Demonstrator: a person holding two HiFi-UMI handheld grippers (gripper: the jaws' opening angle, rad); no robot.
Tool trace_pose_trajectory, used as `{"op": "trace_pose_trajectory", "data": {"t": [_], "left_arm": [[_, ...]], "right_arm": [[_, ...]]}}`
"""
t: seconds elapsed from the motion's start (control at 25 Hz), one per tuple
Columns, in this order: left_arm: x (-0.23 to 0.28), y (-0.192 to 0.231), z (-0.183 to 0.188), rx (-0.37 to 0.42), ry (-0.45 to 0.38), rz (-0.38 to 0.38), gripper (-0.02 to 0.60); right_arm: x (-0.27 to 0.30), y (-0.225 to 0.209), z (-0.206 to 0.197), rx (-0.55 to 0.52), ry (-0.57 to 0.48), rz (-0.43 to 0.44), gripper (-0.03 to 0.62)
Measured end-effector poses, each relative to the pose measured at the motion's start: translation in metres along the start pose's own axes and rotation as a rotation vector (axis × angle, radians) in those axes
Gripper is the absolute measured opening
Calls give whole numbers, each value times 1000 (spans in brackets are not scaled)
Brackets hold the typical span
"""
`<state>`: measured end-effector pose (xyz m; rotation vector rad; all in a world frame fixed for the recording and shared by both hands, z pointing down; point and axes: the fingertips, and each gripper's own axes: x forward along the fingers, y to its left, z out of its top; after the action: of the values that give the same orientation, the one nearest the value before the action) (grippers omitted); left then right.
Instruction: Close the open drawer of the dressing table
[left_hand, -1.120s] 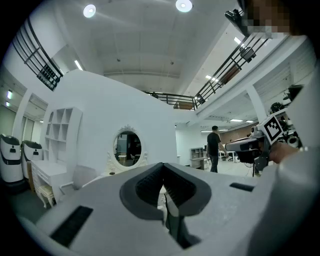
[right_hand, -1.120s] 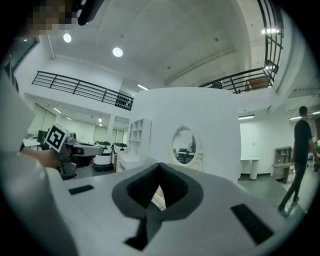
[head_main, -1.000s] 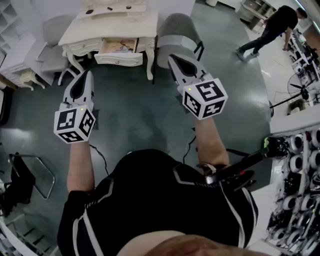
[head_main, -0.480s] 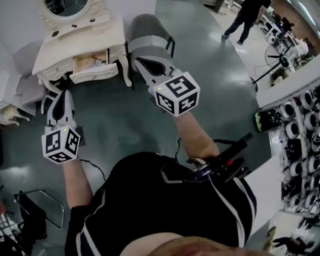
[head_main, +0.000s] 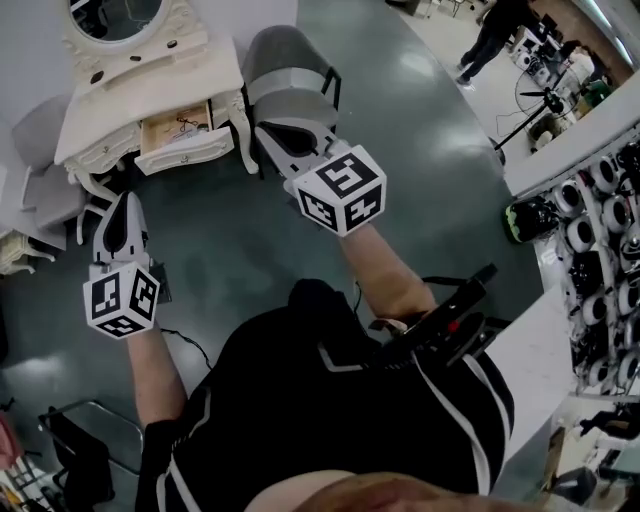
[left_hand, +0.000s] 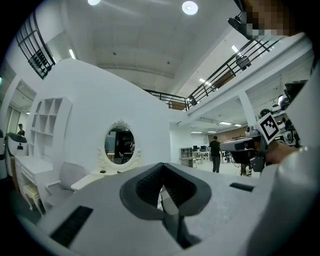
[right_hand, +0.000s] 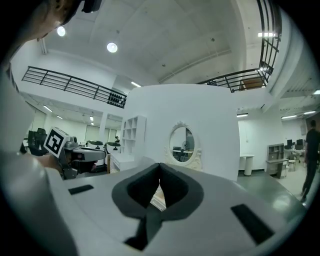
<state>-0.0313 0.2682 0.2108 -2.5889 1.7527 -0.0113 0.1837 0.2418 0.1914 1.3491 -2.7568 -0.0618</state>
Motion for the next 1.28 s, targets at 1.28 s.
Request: {"op": "trace_pose_trajectory", "data": {"t": [1.28], "left_arm": [[209, 98, -24, 5, 88, 123, 4]], "right_arm": [[212, -159, -7, 38, -21, 61, 5]]}}
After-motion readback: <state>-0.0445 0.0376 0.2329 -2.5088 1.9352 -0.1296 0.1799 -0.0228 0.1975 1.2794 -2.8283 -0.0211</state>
